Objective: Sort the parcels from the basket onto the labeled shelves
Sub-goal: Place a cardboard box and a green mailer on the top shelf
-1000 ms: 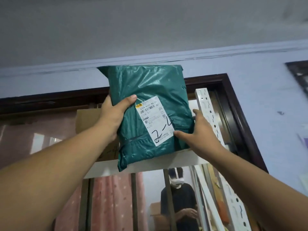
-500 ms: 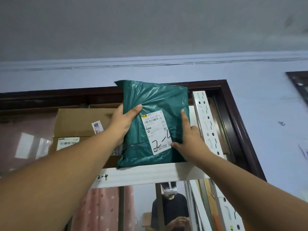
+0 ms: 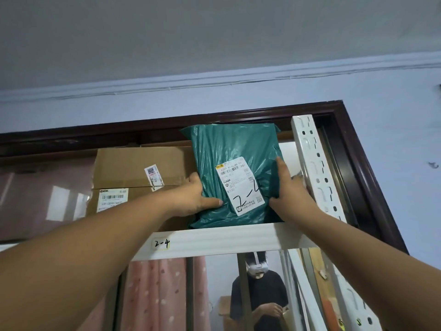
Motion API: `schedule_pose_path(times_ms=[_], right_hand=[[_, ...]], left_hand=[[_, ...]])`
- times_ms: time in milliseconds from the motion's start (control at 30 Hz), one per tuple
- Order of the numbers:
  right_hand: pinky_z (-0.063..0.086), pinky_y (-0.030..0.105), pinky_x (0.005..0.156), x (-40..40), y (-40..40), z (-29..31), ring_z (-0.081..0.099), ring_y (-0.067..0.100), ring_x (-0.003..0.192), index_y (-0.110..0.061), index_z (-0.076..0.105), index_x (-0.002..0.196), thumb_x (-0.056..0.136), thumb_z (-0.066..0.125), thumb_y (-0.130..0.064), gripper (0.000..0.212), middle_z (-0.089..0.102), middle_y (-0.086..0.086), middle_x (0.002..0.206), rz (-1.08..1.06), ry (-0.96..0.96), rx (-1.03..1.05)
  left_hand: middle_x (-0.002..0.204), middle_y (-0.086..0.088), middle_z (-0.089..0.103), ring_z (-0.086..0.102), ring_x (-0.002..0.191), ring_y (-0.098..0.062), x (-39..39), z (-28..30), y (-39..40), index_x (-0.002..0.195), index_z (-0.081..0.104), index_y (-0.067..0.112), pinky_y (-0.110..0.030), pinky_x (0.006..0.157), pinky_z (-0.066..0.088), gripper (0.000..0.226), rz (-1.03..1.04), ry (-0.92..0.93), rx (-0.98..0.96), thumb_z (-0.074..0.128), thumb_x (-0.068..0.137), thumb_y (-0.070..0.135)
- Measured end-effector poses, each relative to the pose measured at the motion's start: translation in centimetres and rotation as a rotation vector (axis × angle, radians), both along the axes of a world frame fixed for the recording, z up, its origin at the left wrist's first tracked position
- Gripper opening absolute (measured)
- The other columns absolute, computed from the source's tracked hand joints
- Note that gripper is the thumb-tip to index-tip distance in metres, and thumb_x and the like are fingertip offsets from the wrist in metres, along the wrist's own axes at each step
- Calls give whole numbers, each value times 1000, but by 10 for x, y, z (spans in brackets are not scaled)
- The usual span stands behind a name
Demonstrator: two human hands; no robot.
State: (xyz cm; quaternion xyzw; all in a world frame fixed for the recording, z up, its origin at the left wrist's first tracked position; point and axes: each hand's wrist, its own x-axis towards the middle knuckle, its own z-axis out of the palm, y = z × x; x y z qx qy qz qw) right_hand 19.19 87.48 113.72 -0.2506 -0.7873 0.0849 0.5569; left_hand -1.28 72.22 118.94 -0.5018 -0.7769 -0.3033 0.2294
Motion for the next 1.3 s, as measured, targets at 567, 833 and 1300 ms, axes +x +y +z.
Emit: schedule_pose_path(times_ms=[567,833,1300], right_hand=[[47,49,108,-10,9,9,46,42,133,-21,-21,163,98,55,-15,100,11,27,163,-161,-308,-86],[25,59,123,-11,12,2,10,48,154,-20,-7,165,99,59,-35,95,5,28,166,-189,-219,-14],[42,52,113,4,-20,3,27,42,149,-24,-2,164,94,63,-48,99,13,20,167,-274,-169,195]], left_hand=[[146,-13,58,59,129,-34,10,-16,41,151,30,6,-35,95,45,77,67,-28,61,70,97,45],[152,-12,54,57,133,-33,11,-21,41,161,13,7,-37,104,47,97,-7,-116,174,76,93,37],[161,-14,41,58,130,-35,39,-18,20,162,-25,28,-45,100,56,143,62,-150,165,88,77,48]])
